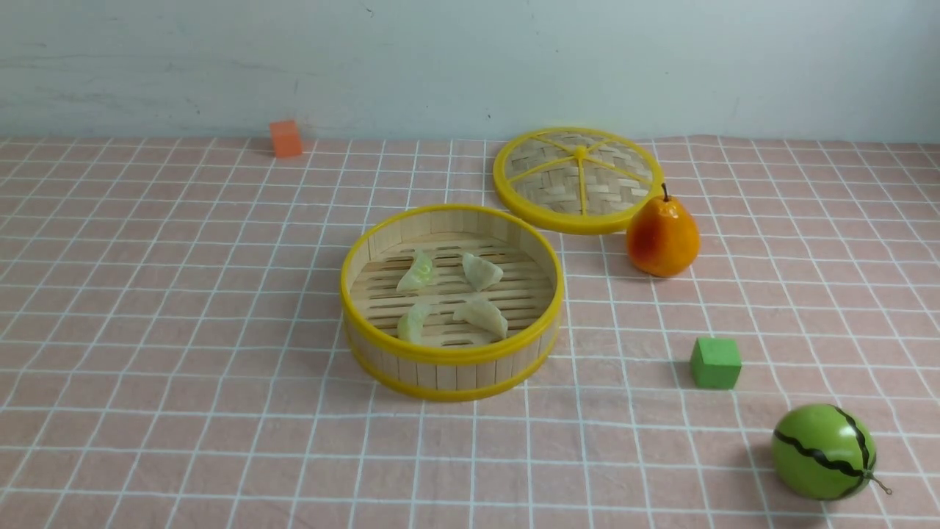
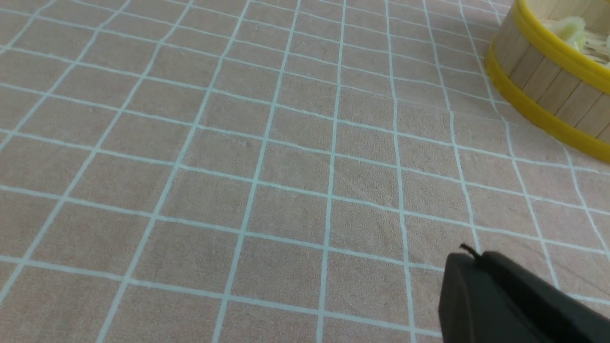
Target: Put the dumplings into the steamer on the table with the pink tablecloth.
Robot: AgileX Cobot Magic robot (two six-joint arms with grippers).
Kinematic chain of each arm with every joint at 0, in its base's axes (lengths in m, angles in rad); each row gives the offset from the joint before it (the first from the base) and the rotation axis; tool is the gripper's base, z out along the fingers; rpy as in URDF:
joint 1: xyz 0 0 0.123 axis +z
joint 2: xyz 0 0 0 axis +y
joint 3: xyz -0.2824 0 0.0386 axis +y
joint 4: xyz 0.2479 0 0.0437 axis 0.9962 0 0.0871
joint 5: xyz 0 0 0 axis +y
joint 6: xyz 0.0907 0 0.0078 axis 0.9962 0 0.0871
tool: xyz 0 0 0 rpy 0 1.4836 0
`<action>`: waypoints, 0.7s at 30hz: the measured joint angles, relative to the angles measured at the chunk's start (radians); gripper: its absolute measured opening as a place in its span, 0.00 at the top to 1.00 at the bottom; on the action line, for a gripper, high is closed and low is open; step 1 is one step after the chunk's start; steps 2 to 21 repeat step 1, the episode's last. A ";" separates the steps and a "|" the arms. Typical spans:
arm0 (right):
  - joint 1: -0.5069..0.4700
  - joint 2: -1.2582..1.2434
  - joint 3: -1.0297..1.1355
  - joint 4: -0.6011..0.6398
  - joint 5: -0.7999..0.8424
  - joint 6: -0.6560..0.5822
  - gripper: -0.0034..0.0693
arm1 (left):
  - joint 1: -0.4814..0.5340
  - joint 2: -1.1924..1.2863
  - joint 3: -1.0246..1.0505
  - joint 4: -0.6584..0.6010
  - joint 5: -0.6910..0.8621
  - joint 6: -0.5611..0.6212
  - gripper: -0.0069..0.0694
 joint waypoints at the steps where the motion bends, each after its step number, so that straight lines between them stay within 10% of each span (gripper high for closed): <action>1: 0.000 0.000 0.000 0.000 0.000 0.000 0.79 | 0.000 0.000 0.000 0.000 0.000 0.000 0.91; 21: 0.000 0.000 0.000 0.000 0.000 0.000 0.79 | 0.000 0.000 0.000 0.000 0.000 0.000 0.91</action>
